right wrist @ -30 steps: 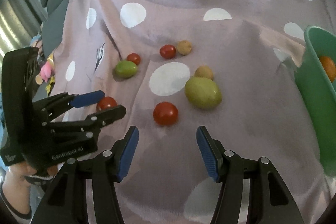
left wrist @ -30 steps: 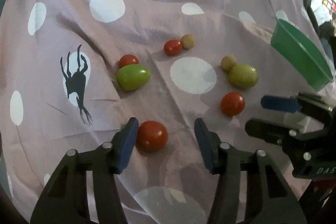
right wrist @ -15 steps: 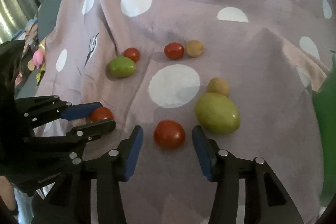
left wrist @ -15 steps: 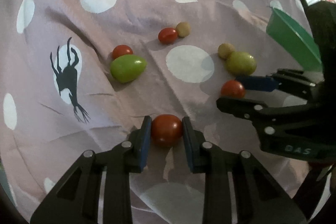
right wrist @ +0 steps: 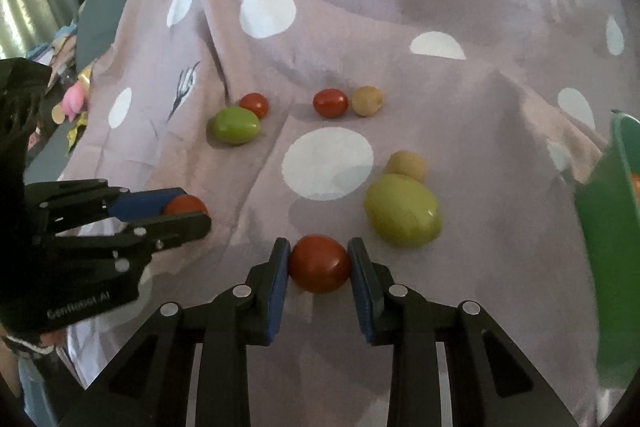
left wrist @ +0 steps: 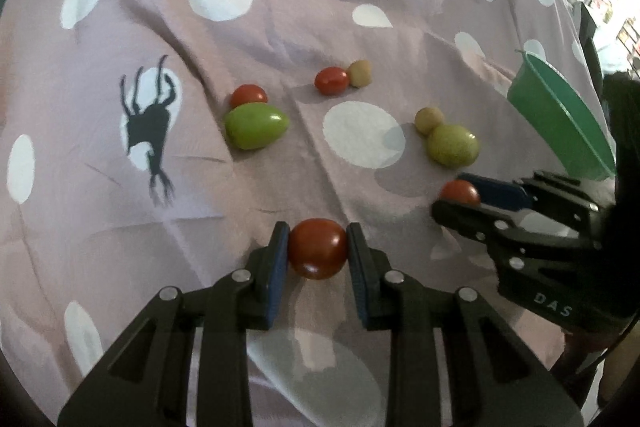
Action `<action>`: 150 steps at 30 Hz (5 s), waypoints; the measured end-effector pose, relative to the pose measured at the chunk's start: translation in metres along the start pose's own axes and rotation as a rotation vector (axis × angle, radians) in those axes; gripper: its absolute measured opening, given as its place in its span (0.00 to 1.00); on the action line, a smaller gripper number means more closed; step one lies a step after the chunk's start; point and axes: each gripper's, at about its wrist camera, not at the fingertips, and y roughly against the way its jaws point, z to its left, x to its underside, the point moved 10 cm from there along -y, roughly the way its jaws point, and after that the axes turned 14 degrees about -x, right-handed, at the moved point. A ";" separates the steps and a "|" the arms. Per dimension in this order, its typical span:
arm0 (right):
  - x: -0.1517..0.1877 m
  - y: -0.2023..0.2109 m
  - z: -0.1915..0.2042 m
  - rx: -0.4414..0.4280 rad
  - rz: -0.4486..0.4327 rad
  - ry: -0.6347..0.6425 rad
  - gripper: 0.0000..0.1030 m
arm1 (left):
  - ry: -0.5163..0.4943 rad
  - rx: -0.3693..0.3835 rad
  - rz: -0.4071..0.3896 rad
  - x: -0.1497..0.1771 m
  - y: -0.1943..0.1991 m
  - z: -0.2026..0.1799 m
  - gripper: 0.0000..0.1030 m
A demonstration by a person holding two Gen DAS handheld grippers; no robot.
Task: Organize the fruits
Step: 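Grasp a red tomato with the left tool while the right tool grasps another tomato, then carry both tomatoes over the green bowl and open both tools, then move both tools back toward the small yellow-brown fruits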
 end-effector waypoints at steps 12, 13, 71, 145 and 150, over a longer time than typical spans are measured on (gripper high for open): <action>0.031 0.063 0.002 -0.016 -0.100 -0.082 0.31 | 0.042 0.015 -0.057 0.015 0.053 -0.021 0.28; 0.033 0.067 0.001 -0.011 -0.107 -0.085 0.31 | 0.040 0.020 -0.064 0.015 0.058 -0.024 0.28; 0.050 0.203 -0.151 0.277 -0.334 -0.328 0.34 | -0.329 0.199 -0.160 -0.081 0.048 -0.262 0.57; -0.065 -0.014 -0.069 -0.008 0.084 -0.215 0.41 | 0.124 0.055 -0.040 -0.043 -0.004 -0.005 0.85; -0.055 -0.024 -0.072 0.021 0.127 -0.195 0.27 | 0.108 0.054 -0.030 -0.049 -0.014 -0.008 0.84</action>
